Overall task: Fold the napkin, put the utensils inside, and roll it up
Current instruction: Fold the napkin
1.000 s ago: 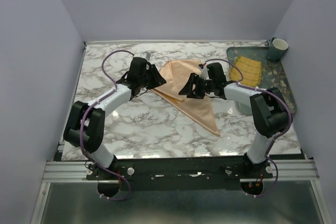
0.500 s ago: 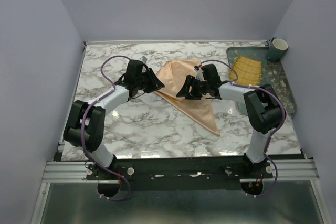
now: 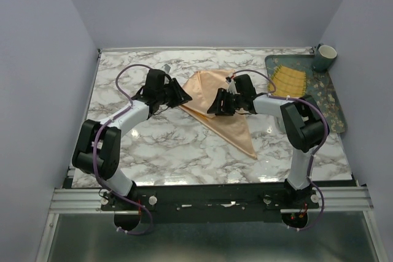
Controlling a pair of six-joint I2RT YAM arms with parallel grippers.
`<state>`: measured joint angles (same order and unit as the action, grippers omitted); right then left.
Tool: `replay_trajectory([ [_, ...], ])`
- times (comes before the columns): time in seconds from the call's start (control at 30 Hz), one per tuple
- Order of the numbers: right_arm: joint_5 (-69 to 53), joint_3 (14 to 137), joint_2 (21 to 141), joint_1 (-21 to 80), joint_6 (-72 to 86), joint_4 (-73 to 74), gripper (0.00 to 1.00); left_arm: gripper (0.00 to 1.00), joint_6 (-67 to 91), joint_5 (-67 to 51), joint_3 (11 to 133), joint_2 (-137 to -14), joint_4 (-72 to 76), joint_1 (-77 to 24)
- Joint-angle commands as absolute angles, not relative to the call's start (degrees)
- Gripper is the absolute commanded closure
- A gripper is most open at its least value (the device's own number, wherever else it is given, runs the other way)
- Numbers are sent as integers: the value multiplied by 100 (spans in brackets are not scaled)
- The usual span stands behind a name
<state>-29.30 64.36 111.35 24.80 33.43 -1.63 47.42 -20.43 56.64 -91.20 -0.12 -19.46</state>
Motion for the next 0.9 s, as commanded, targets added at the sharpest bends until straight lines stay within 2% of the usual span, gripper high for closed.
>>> replay_trajectory([
  [0.0,-3015,6478,11294,2531,3270,-193,46,61,4720,-2162,5625,-8886,35,-1863],
  [0.13,-3093,6425,11259,2531,3252,-264,58,61,4720,-2188,5634,-8877,35,-1828],
  [0.23,-3190,6399,11198,2531,3269,-316,71,62,4702,-2188,5686,-8868,26,-1802],
  [0.27,-3199,6381,11171,2540,3278,-334,80,61,4693,-2188,5704,-8877,18,-1793],
  [0.37,-3287,6311,11092,2531,3305,-352,89,61,4685,-2188,5757,-8912,26,-1767],
  [0.67,-3471,6038,10776,2540,3375,-360,99,61,4772,-2259,6003,-9272,114,-1740],
  [0.87,-3463,5977,10731,2566,3366,-369,99,62,4869,-2259,6293,-9703,132,-1705],
])
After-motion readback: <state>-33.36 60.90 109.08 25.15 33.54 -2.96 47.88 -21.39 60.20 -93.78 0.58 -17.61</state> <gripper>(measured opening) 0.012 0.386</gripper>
